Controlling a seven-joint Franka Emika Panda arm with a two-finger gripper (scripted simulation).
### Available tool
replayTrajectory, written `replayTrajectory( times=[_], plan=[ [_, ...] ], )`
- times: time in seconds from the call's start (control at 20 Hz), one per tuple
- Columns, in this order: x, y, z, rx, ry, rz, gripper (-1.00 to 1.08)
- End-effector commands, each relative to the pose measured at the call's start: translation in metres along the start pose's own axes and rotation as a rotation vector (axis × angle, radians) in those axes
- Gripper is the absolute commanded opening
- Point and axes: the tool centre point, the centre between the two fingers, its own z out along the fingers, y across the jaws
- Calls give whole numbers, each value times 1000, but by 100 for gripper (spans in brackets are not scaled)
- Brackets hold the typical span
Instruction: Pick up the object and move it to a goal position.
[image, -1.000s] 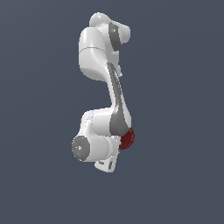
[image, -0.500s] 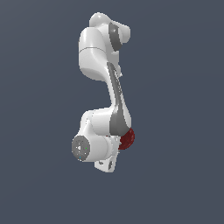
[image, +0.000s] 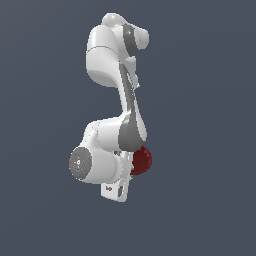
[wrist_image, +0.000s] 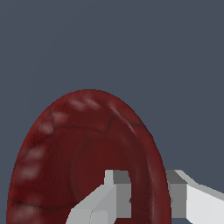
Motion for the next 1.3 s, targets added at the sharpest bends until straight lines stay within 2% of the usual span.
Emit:
replayTrajectory(
  times=[0.0, 0.6, 0.9, 1.25],
  plan=[
    [2, 7, -24, -48, 3, -43, -100],
    [11, 24, -159, -323, 18, -302, -100],
    [16, 17, -231, -469, 25, -439, -100],
    [18, -3, -305, -624, 35, -586, -100]
  ],
)
